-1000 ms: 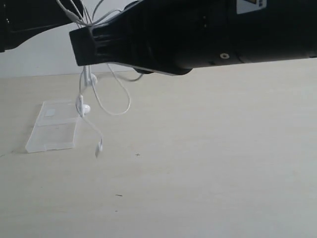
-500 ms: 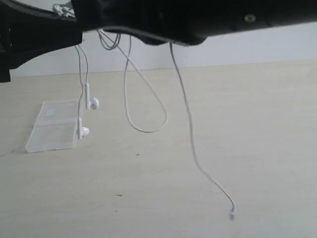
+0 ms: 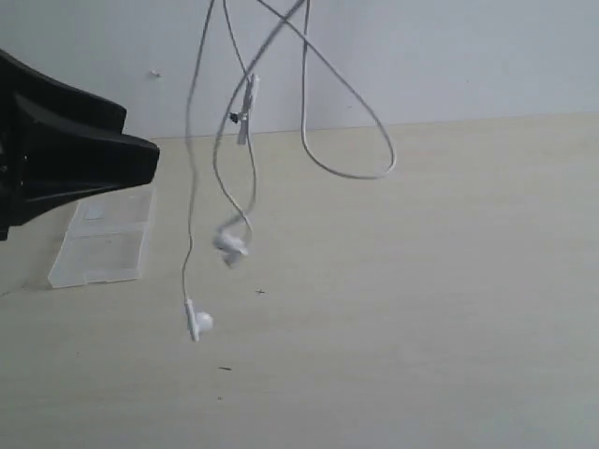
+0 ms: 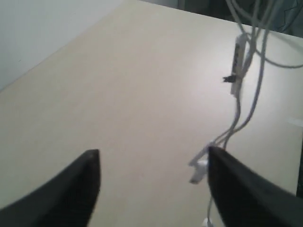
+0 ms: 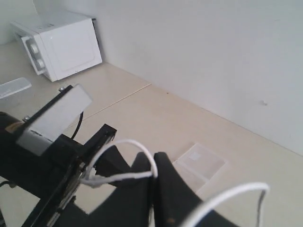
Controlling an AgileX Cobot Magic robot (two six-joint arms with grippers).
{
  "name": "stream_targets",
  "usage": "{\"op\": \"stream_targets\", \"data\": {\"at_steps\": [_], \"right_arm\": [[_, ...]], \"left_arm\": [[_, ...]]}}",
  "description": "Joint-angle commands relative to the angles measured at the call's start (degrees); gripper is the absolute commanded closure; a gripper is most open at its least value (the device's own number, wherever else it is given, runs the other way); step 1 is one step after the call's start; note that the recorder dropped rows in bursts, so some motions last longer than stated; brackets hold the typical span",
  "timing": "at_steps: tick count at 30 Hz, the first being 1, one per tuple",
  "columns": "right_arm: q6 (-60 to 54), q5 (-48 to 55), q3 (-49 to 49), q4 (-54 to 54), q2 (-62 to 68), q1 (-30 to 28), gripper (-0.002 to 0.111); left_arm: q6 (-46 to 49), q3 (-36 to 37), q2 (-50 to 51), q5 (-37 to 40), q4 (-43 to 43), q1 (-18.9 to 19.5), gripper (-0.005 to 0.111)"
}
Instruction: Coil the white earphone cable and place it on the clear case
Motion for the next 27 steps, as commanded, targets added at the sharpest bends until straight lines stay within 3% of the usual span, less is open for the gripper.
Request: {"op": "stream_targets", "data": {"at_steps": [1,10,18,22,27], "right_arm": [[-0.5,1.8,-0.3,-0.6,0.4,0.0,0.108],[-2.0,6.3,-0.3,-1.3,2.4,0.0,0.108],[-15.6,5.8,-0.4,18.3,5.3,0.0,0.108],[-18.4,4.5,-0.9,24.1,6.1,0.0,0.108],[-5.4,21.9,-7.8,10.0,9.9,0.0,0.108]], "left_arm": [[-1.2,0.2,-2.1,1.4,-1.9,0.0,0.027],[-1.2,0.2,-10.5,1.7,-0.7,0.0,0.043],[-1.2,0.2,-13.0,2.6,0.2,0.0,0.022],[-1.0,0.2,-13.0,2.9,0.7,0.0,0.020],[-1.0,0.2,-13.0,3.0,1.4,0.0,0.020]]}}
